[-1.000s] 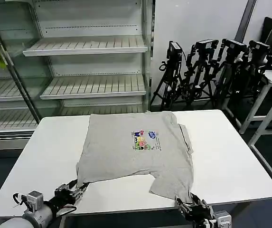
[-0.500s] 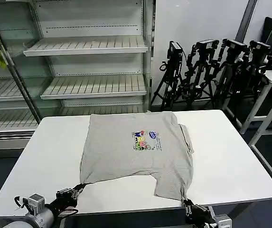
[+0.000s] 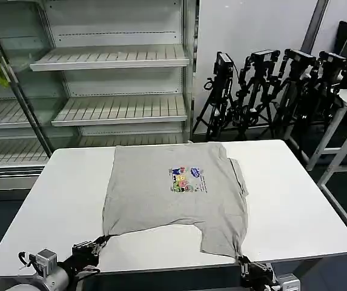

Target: Fold and organize the clothes.

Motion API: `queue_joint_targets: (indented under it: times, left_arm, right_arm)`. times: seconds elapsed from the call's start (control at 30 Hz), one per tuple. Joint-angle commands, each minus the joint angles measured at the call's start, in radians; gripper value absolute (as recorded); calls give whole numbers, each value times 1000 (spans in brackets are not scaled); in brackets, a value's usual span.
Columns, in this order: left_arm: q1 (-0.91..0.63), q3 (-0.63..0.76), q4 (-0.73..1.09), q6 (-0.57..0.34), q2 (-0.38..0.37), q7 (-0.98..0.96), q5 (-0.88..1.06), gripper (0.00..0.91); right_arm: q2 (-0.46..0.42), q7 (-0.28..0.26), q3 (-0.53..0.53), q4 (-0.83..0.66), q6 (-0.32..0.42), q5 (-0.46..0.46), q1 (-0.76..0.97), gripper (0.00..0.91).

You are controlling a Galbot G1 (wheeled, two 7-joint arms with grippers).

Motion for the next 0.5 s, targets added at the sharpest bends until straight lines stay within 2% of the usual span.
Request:
queue_joint_targets:
  times: [0.03,0.23,0.37,0.5]
  left_arm:
    - [15,-51,-46,-31,-2,5,28,50]
    - [12,-116,-72,-69,-6,14,61,50]
    - [-20,-116,-57,-87,-1,13,59,50]
    - [-64,-86,-24,-108,13,15,54,50]
  right_arm:
    - [0,-10,112,66,14,1,6,0]
    - [-2,-22,193,99,16,51,16,0]
    - [-13,-27,201,80,24,71,63,0]
    - [-32,-64,193,33,48,72,111,0]
